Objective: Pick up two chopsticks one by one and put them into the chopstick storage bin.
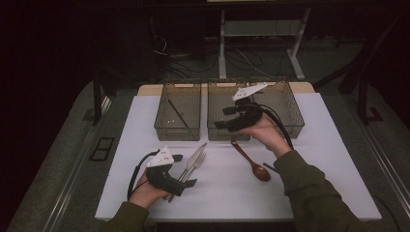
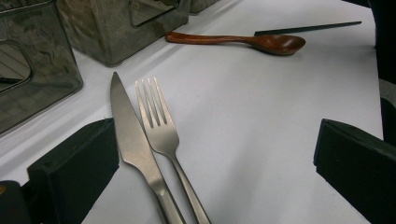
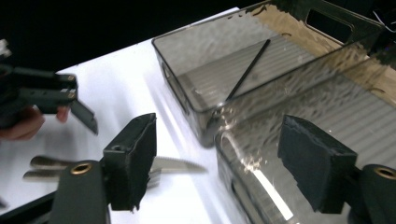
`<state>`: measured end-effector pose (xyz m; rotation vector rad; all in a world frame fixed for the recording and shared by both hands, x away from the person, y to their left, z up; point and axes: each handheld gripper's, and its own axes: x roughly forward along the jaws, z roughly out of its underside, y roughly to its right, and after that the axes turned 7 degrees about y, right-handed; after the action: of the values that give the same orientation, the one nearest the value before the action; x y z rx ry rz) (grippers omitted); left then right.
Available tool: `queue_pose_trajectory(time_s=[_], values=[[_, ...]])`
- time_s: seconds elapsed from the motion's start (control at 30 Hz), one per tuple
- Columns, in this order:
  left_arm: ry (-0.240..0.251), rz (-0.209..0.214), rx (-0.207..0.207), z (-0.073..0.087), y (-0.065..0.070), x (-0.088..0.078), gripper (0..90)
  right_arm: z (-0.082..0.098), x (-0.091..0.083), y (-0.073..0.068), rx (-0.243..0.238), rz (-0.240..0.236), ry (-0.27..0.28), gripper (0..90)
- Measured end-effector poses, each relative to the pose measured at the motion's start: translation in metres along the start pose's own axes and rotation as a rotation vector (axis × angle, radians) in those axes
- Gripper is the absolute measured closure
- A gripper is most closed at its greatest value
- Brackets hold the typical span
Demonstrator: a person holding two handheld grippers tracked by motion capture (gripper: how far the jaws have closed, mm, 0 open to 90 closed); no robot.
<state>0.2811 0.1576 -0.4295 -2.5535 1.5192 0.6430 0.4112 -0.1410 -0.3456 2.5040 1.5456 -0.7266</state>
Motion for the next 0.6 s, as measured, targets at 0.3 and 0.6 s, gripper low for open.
queue_pose_trajectory(time_s=[0.3,0.6], values=[[-0.002,0.0,-0.003,0.001,0.0,0.001,0.0,0.021,-0.043,-0.003,-0.009,0.033,0.034,26.8],[0.0,-0.017,-0.001,0.001,0.0,0.001,0.0,0.054,-0.076,-0.004,0.004,0.061,0.034,32.4]])
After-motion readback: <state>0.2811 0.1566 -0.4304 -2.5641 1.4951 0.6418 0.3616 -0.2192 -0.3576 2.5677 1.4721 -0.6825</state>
